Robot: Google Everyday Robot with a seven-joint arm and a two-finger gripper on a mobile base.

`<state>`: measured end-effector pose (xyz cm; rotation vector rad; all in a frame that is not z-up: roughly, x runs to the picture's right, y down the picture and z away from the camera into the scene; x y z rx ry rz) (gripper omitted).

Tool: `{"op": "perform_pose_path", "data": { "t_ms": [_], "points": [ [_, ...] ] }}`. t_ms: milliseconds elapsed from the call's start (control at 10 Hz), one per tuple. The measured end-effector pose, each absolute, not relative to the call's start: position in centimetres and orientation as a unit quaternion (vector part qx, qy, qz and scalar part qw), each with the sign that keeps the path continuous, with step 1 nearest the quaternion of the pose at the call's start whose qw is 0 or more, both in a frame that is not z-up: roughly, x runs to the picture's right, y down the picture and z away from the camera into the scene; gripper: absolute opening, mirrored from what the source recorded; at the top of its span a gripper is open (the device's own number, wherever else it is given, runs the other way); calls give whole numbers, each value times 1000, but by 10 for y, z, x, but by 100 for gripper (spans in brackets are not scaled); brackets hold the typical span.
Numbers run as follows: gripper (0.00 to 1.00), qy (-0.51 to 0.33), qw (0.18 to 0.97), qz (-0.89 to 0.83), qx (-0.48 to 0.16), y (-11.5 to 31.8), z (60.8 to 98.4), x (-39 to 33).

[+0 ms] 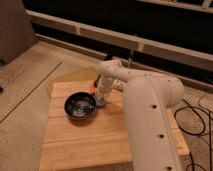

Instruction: Wipe the white sponge on the table

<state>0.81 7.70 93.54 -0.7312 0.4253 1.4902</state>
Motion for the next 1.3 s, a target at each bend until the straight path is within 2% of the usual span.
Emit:
{"op": "perform_pose_path", "data": {
  "t_ms": [200,300,400,600,1000,1100,1300],
  "points": [
    [0,204,653,661,-308,78,936,33],
    [6,205,654,664,-299,70,939,39],
    [14,202,657,664,-295,64,940,40],
    [36,193,670,653,-295,54,939,32],
    [76,193,668,647,-312,61,935,30],
    [80,193,666,648,-314,61,935,31],
    [80,194,666,648,-316,62,934,32]
  ]
}}
